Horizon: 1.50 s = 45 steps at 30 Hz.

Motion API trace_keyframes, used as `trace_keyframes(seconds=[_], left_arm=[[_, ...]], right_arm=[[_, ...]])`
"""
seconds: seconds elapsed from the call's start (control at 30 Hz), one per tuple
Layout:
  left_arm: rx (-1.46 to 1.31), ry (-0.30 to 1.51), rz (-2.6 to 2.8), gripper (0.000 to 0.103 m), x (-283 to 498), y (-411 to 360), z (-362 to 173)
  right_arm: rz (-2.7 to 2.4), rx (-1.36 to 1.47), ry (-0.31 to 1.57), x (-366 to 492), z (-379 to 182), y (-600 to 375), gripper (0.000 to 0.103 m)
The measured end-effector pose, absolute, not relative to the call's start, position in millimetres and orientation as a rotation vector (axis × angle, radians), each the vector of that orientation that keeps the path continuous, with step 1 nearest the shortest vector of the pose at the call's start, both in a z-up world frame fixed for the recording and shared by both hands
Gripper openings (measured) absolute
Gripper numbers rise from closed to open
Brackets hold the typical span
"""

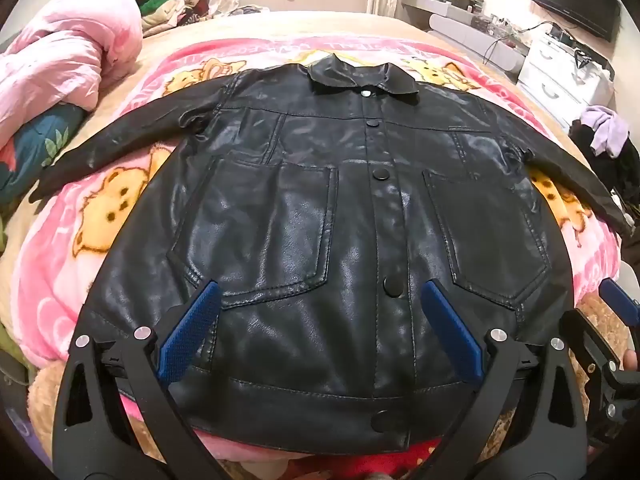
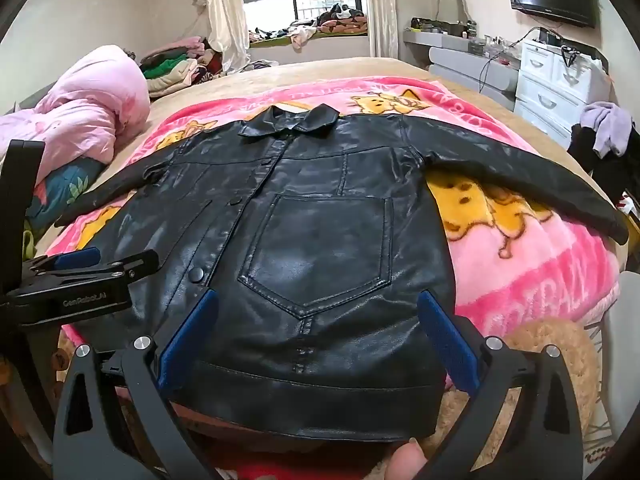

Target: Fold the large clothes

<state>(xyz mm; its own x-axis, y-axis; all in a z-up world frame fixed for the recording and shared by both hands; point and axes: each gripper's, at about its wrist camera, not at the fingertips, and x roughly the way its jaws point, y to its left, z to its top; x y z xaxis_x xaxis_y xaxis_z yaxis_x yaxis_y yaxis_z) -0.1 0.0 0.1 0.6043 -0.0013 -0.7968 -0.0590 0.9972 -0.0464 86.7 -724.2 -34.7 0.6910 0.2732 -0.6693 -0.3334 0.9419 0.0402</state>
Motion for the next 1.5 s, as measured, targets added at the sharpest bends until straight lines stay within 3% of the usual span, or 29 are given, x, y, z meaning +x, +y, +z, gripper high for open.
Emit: trace_keyframes(seconds=[1.5], left_arm=[[-0.055,0.908,0.039,0.094,4.4,-2.1,7.8]], right_arm=[[0.339,-0.098,0.722,87.8,-30.1,-721.7,0.099]])
